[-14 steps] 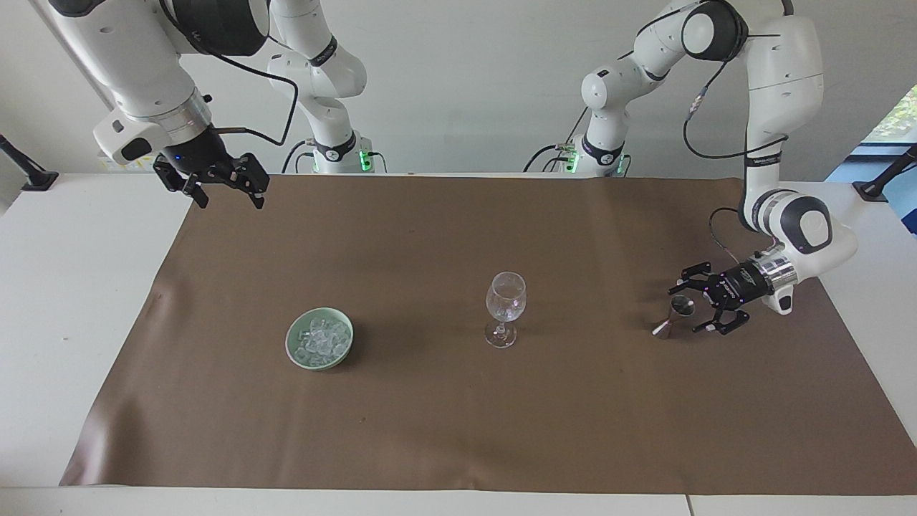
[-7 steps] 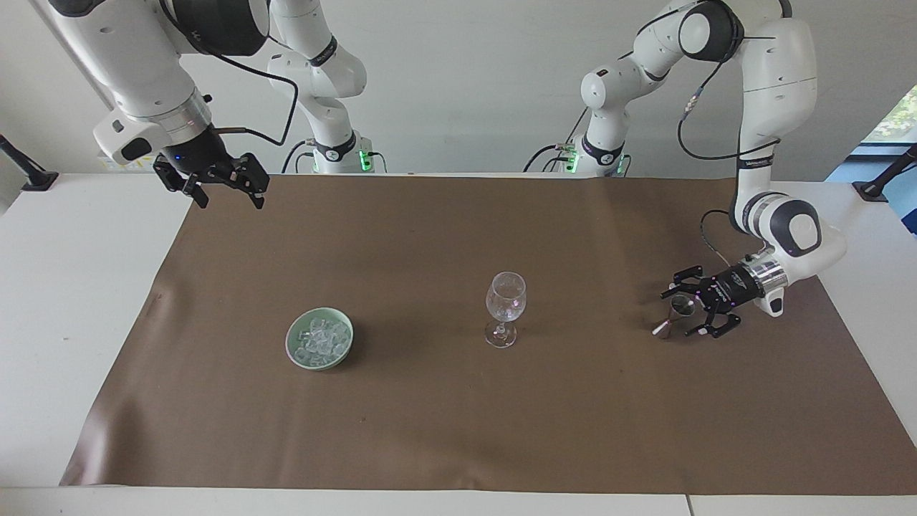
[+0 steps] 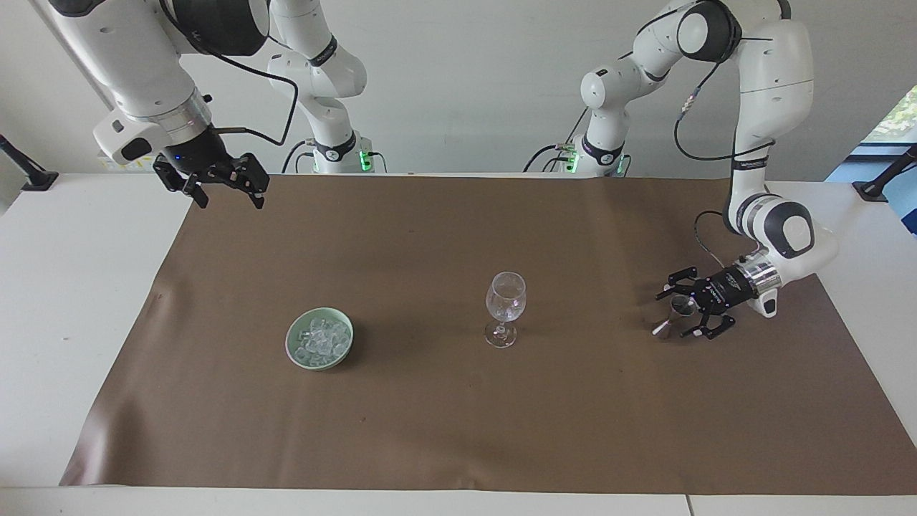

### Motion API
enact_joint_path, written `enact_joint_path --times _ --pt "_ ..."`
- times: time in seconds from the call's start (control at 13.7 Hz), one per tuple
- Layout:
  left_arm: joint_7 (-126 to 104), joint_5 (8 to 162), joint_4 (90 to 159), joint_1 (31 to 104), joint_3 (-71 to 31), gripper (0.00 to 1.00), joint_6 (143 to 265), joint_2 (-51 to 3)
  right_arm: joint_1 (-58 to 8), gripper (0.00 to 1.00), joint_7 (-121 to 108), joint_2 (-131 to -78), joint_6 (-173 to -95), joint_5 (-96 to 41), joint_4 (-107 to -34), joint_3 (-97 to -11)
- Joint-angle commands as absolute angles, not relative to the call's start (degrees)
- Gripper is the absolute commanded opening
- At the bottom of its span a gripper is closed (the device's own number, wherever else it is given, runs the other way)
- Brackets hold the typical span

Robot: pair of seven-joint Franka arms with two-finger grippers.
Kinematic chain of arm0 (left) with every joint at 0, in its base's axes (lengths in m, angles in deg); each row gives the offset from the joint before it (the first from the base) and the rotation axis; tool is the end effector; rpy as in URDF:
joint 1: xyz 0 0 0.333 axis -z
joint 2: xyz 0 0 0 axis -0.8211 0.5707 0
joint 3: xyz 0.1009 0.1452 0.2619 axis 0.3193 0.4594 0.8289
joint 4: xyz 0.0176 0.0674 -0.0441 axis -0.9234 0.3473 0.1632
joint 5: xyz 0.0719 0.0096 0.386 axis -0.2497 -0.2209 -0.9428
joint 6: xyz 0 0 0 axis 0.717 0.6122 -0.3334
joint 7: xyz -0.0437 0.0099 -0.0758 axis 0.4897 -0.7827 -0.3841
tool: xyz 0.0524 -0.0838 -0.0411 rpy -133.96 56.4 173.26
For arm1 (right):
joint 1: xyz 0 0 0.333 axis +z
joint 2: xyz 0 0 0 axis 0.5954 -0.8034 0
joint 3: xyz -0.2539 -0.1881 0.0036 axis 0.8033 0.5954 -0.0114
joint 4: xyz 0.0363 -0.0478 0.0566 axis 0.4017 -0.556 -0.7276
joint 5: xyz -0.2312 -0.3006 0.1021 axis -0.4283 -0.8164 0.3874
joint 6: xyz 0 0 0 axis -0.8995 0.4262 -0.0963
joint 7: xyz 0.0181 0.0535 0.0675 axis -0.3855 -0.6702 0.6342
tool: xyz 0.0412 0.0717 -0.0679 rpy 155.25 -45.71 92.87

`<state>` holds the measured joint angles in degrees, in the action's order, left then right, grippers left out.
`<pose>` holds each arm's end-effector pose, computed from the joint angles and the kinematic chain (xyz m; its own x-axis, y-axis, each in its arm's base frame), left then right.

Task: Pour wine and add ice with both arms
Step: 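Close the left gripper around the silver jigger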

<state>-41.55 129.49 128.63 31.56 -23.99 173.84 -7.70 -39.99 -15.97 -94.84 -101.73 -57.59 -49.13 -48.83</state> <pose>0.5802 0.1029 0.2430 -0.1391 0.3795 -0.9147 0.9630 0.2672 -0.0356 0.5754 -0.0131 0.6236 0.9979 -0.0380 -0.0524 -0.0387 -0.9992 -0.0117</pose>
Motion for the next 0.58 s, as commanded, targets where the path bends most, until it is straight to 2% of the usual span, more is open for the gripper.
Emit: enact_joint_path --times 0.0,0.07,0.29,0.51 --pt "-41.75 130.93 129.88 32.26 -23.73 1.0 174.69 -8.44 -39.97 1.0 -14.97 -94.0 -102.63 -56.45 -50.42 -48.27" --pt "-41.75 131.02 129.88 32.26 -23.82 0.99 174.52 -8.44 -39.97 1.0 -14.97 -94.0 -102.63 -56.45 -50.42 -48.27" --pt "-41.66 131.02 129.79 32.26 -23.82 0.86 174.25 -8.44 -39.97 1.0 -14.97 -94.0 -102.63 -56.45 -50.42 -48.27" --pt "-41.66 131.11 129.88 32.17 -23.82 0.77 174.25 -8.44 -39.97 1.0 -14.97 -94.0 -102.63 -56.45 -50.42 -48.27"
